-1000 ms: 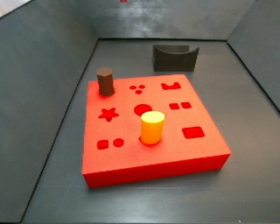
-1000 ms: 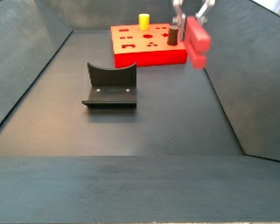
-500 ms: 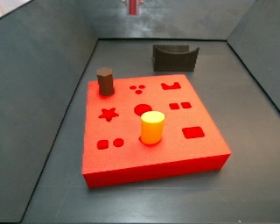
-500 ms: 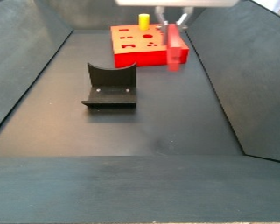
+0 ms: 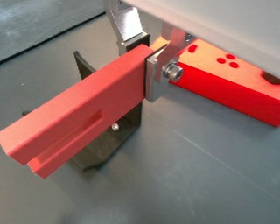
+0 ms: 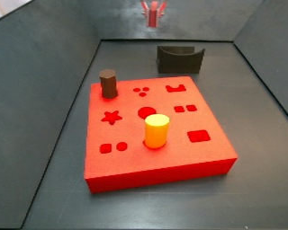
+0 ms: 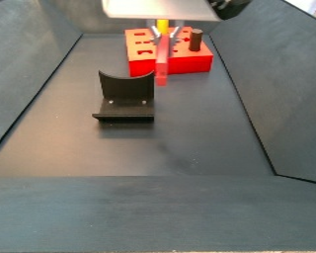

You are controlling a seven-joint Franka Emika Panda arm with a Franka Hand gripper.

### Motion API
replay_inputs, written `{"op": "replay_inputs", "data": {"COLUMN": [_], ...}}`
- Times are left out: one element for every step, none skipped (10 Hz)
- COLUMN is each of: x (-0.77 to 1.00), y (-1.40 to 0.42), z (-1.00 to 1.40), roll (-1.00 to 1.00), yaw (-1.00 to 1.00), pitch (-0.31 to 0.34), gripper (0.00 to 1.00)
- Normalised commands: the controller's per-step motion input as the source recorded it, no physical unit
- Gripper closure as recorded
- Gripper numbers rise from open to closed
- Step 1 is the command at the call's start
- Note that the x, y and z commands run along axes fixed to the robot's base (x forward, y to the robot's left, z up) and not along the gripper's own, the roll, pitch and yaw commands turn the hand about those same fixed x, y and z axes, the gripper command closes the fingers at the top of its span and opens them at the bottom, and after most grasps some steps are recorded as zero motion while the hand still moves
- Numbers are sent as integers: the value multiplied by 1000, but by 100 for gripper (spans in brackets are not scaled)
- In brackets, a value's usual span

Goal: Pick up the double-square object. Move up. Rotate the double-square object. Place the double-square object on the fixture. Regrasp the double-square object. Move to above the board. Insert the double-square object.
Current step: Place the double-square object on the fixture.

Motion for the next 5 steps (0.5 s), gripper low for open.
{"op": "replay_inputs", "data": {"x": [1000,1000,1000,1000,1000], "y": [-143,-117,-101,-92,-70], "z": [-163,-141,-123,-109,-85], "roll": [-33,-14,-1,7,22], "yaw": [35,34,35,37,36], "pitch": [22,36,46,54,72], "gripper": [100,100,100,100,100]}}
